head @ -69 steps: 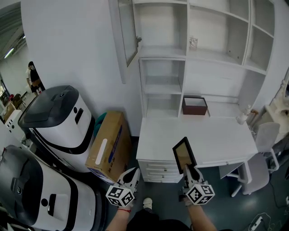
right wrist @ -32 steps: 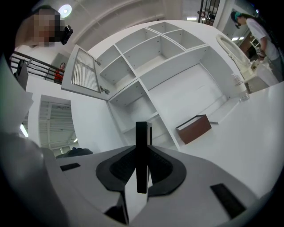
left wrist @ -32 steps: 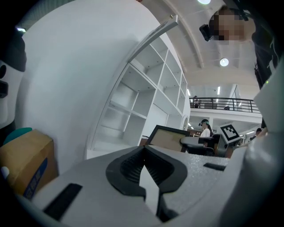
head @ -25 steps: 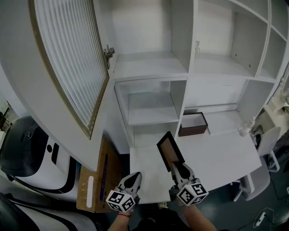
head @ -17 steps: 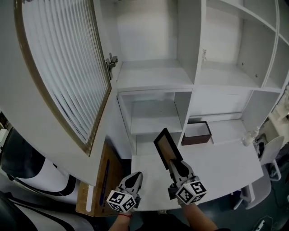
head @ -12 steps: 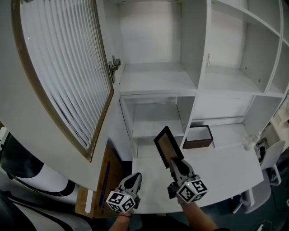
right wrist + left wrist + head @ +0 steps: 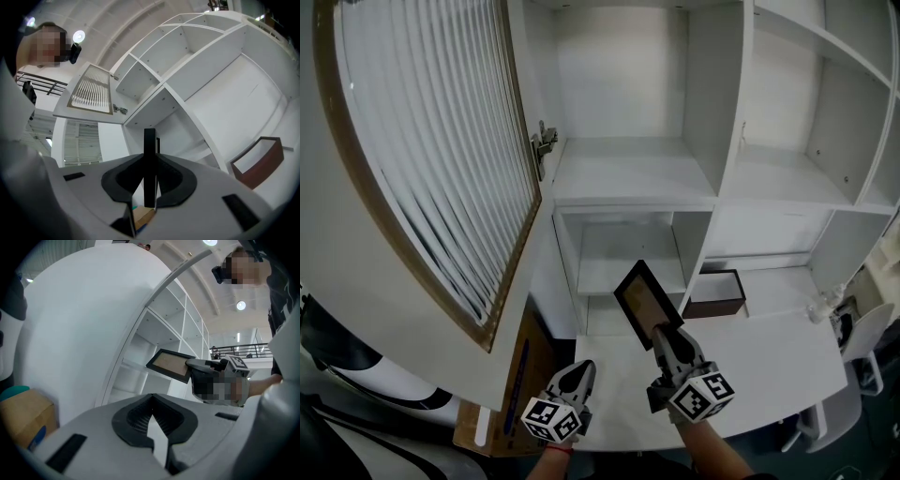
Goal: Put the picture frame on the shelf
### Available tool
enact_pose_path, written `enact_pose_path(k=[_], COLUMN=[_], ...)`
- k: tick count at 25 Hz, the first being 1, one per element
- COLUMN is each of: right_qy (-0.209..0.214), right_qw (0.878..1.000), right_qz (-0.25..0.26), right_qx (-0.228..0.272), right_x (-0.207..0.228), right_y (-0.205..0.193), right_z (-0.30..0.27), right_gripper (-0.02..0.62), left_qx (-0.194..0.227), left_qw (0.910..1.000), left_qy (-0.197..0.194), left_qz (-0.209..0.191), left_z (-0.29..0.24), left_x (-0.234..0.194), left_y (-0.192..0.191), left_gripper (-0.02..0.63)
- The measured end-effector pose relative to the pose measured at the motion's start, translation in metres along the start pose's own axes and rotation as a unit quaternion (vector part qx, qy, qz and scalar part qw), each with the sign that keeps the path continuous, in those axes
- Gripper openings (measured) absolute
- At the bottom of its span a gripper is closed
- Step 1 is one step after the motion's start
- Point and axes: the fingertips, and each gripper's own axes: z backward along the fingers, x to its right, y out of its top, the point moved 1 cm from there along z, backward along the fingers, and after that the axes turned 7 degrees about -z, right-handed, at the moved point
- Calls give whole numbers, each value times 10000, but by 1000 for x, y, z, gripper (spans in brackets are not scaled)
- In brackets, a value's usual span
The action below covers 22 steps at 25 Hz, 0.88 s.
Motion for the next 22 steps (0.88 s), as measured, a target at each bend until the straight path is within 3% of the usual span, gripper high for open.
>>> enact_pose_path(k=[9,22], right_qy=[-209,-747], right_qw=[9979,9823], right_qz=[-593,-1692], right_qx=[147,313], right_x=[11,29], right_y=[7,1], right_z=[-13,-27], right_gripper=[67,67], left_qx=[12,62], left_qw=[10000,9997], left_qy=[-9,132], left_qz=[11,-173], left_z=[-5,-1], left_x=[0,-1], left_y=[2,10], left_gripper=[3,4])
